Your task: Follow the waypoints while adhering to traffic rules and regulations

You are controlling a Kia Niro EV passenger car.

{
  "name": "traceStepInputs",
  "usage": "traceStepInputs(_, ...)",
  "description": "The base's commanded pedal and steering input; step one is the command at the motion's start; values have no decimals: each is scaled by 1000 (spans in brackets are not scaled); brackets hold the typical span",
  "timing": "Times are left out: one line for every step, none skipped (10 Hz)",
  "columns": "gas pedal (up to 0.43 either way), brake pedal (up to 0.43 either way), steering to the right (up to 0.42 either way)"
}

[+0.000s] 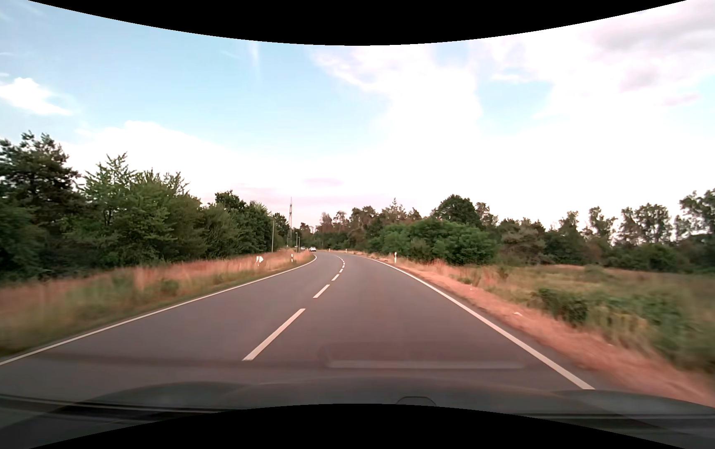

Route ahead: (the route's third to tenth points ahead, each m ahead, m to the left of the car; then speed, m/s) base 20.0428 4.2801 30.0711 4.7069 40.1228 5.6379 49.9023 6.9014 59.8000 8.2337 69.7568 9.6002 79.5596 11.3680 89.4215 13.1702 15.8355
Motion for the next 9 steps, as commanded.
traceStepInputs(87, 0, -14)
traceStepInputs(87, 0, -14)
traceStepInputs(87, 0, -15)
traceStepInputs(87, 0, -15)
traceStepInputs(87, 0, -15)
traceStepInputs(87, 0, -15)
traceStepInputs(87, 0, -16)
traceStepInputs(87, 0, -16)
traceStepInputs(87, 0, -16)
